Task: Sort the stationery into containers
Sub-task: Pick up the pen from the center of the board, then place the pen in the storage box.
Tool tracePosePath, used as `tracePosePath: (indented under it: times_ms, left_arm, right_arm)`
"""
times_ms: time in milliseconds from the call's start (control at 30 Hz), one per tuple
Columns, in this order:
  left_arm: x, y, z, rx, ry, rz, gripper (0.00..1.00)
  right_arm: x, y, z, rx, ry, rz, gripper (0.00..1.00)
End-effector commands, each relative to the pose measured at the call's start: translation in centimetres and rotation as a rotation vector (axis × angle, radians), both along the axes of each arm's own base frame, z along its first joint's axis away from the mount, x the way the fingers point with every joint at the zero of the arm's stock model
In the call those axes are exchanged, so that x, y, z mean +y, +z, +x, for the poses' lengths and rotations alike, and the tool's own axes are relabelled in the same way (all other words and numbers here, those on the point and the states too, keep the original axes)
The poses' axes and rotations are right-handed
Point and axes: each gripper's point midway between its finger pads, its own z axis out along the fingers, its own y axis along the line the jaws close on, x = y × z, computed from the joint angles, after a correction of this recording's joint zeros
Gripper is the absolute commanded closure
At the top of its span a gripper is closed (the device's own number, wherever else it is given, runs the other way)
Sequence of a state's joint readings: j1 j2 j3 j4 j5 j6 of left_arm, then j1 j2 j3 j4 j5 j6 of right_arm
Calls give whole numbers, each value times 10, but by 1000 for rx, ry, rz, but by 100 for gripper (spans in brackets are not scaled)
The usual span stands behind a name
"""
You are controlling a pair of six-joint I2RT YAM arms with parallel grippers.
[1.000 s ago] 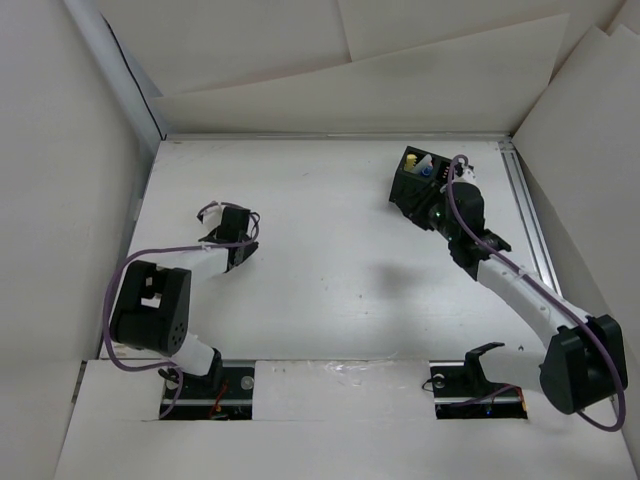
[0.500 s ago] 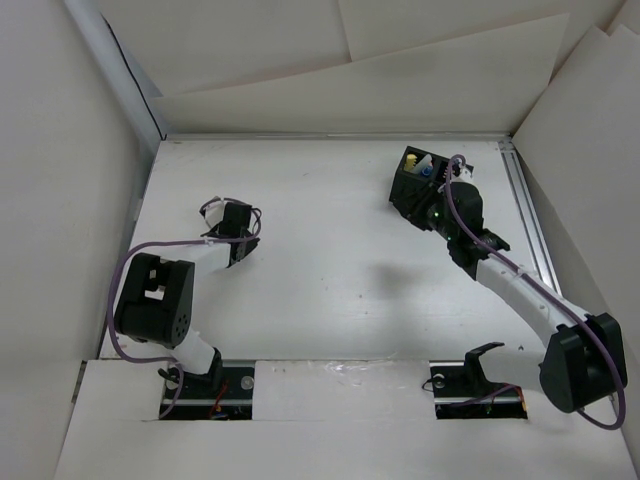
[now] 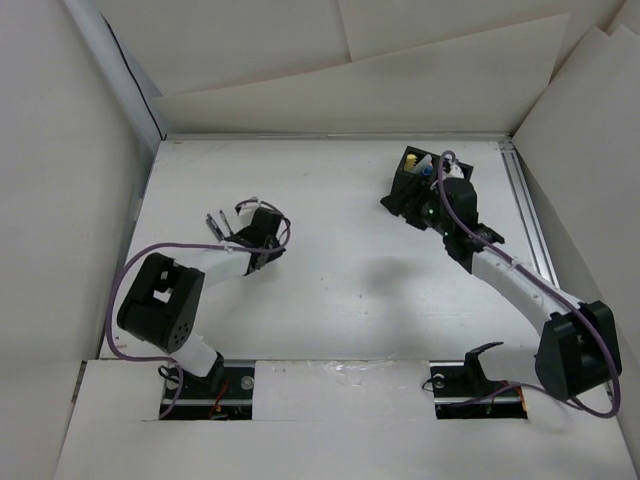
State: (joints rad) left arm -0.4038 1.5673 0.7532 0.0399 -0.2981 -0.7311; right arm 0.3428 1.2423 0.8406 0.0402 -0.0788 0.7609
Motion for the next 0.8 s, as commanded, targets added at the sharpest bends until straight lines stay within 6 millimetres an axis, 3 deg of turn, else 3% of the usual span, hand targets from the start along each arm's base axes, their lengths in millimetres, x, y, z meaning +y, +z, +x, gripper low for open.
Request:
tracePosePath:
  times_ms: [0,67,167,267,300,567,767]
  left_arm:
    - [-39,39,8,-109,-147,-42,100]
    - [-67,54,1,-150,-250,-117,100]
    - [-100,78,-9,-250,-400,-195,100]
    - [-131,97,-25,-320,-558,-301,100]
    - [-143,105,-30,-336,-628,-348,100]
    - [-192,118,-67,-368,-863,-391,100]
    - [-213,127,-79,-380,-981,-460,100]
  right_arm:
    - [30,30,4,-86,143,40,30]
    - [42,19,3,-59,216,58,24]
    - [55,17,1,-58,309,93,18]
    - [64,10,-4,-39,371,111,17]
    - [67,17,-5,-57,393,121,17]
    - [81,-2,-7,0,471,129,17]
    - [82,-2,-5,0,471,129,18]
